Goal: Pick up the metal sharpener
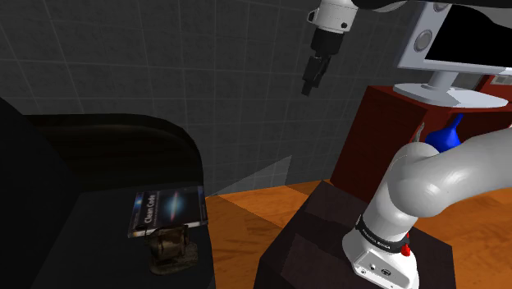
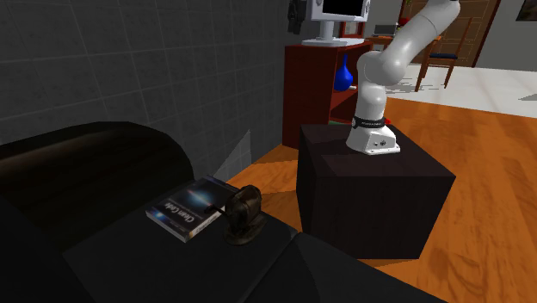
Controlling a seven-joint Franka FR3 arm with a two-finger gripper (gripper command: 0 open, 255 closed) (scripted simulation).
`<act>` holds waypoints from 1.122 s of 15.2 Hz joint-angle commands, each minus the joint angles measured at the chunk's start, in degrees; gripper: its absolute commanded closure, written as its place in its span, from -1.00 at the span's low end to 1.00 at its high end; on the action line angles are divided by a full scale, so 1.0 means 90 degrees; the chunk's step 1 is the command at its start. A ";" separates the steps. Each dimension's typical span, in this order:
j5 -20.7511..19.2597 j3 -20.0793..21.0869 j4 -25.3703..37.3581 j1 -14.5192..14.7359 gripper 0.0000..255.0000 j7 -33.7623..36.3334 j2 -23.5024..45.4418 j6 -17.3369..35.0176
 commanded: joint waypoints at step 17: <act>0.0702 0.1333 -0.0633 0.0530 -1.00 0.1569 0.2119 0.2631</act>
